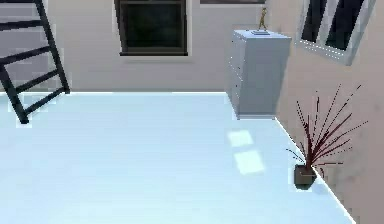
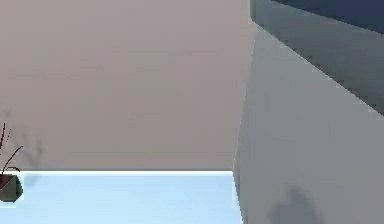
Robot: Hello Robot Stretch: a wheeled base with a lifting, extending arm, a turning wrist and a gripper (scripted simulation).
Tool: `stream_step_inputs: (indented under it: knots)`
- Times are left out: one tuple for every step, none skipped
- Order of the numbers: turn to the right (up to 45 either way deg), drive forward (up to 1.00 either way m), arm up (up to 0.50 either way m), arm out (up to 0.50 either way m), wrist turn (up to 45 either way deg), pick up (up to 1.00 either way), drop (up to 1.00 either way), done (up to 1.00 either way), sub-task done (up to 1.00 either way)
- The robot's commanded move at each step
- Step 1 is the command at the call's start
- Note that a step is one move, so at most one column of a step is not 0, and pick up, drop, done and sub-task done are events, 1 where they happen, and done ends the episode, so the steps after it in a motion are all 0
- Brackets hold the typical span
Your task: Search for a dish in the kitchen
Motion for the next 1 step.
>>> stream_step_inputs:
  knots:
    - [0.0, 0.25, 0.0, 0.0, 0.0, 0.0, 0.0, 0.0, 0.0]
